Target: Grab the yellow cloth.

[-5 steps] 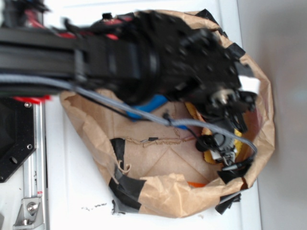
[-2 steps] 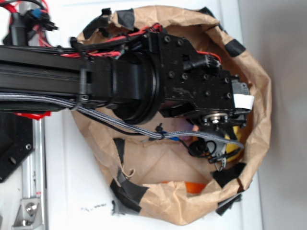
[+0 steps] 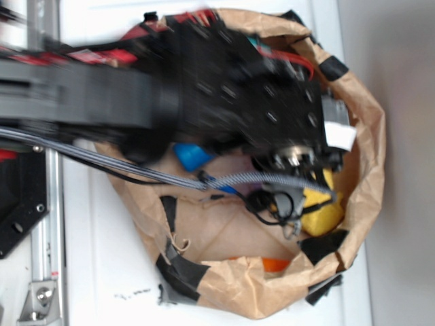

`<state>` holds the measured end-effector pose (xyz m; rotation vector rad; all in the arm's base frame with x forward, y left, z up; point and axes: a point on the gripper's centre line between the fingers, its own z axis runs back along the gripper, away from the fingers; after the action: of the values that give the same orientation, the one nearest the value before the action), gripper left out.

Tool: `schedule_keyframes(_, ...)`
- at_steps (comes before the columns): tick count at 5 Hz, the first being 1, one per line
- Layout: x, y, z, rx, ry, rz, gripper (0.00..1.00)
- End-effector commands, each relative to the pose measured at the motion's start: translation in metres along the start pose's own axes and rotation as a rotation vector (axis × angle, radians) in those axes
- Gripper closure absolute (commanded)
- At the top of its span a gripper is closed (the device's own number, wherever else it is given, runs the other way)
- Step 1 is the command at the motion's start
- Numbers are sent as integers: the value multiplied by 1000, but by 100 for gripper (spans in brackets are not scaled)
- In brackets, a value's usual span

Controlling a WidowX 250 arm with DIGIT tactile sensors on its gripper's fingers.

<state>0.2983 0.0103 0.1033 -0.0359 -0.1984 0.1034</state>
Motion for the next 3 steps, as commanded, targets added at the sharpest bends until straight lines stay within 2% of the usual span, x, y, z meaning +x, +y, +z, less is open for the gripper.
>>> schedule_keyframes(1,-10,5,106,22,-135,-49,100)
schedule_keyframes(2,-13,1,86,45,-104,39,0)
schedule_keyframes(3,-9,-2,62,17,-134,37,0)
